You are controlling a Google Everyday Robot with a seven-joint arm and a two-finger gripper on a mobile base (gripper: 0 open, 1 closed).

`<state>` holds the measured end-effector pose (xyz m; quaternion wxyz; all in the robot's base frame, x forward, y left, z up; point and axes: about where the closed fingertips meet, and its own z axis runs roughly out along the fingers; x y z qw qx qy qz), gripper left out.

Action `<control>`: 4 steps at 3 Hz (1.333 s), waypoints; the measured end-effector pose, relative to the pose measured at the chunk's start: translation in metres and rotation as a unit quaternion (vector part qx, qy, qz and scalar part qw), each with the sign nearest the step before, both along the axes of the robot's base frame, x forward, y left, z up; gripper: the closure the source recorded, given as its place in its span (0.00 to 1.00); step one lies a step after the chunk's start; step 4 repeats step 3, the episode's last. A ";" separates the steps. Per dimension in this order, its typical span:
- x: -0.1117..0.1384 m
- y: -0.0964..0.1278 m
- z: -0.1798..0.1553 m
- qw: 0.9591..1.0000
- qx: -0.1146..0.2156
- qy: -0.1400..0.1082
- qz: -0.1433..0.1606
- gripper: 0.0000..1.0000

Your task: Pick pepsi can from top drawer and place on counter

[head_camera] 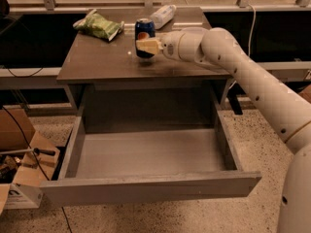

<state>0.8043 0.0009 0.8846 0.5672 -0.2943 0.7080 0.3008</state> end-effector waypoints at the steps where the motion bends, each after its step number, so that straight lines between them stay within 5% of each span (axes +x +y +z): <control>1: 0.000 0.003 -0.001 1.000 0.000 0.000 0.002 0.06; 4: 0.000 0.005 -0.001 1.000 0.001 0.001 0.003 0.00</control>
Offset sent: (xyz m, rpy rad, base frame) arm 0.0000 0.0023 -0.0004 0.0008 0.0003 0.0032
